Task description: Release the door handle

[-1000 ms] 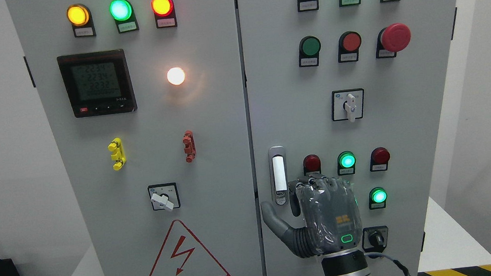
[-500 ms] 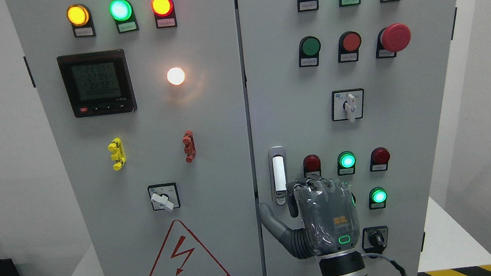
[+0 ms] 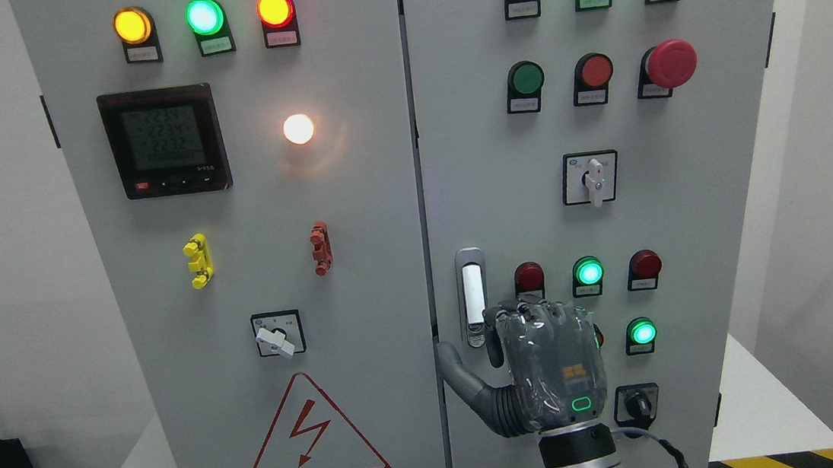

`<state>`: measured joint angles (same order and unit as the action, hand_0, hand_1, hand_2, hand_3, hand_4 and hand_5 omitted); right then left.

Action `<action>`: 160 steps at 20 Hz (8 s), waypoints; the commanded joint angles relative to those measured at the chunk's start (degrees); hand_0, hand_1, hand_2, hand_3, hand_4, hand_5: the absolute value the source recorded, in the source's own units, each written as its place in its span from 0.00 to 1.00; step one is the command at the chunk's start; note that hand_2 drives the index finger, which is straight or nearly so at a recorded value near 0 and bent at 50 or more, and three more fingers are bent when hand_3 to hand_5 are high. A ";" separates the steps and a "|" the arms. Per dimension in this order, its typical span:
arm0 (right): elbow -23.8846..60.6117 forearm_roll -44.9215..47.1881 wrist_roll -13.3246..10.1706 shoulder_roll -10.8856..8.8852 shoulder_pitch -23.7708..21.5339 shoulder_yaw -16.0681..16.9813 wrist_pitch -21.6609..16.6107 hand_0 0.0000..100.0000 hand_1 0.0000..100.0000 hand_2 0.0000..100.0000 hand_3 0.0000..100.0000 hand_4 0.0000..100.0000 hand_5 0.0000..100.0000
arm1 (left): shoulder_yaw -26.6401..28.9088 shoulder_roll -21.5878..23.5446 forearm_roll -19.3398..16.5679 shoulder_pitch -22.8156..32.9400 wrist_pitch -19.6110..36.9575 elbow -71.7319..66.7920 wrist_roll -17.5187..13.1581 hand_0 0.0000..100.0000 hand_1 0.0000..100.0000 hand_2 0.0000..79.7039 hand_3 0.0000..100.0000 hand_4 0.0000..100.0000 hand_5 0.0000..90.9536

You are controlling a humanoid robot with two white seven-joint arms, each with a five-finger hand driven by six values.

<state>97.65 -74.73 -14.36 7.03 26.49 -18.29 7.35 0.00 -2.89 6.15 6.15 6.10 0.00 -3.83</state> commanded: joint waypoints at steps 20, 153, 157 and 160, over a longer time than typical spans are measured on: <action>-3.09 0.90 -0.05 0.70 2.34 0.44 1.44 0.29 0.41 0.95 1.00 0.92 0.99 | -0.79 -0.01 0.00 0.01 -0.03 -1.14 -0.04 0.12 0.39 0.00 0.00 0.00 0.00; 0.34 2.40 -1.28 -0.17 2.34 6.33 3.11 0.43 0.48 0.97 1.00 0.93 0.99 | -0.79 -0.01 0.00 0.01 -0.03 -1.14 -0.04 0.12 0.39 0.00 0.00 0.00 0.00; 0.34 2.40 -1.37 -0.17 1.81 5.90 2.85 0.43 0.48 0.97 1.00 0.93 0.99 | -0.79 -0.01 0.00 0.01 -0.03 -1.14 -0.04 0.12 0.39 0.00 0.00 0.00 0.00; 0.34 2.48 -1.46 -0.17 1.72 5.72 2.76 0.43 0.48 0.97 1.00 0.93 0.99 | -0.79 -0.01 0.00 0.01 -0.03 -1.14 -0.04 0.12 0.39 0.00 0.00 0.00 0.00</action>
<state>97.95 -72.30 -15.42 6.88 28.60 -12.11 10.27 0.00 -2.89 6.15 6.15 6.10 0.00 -3.83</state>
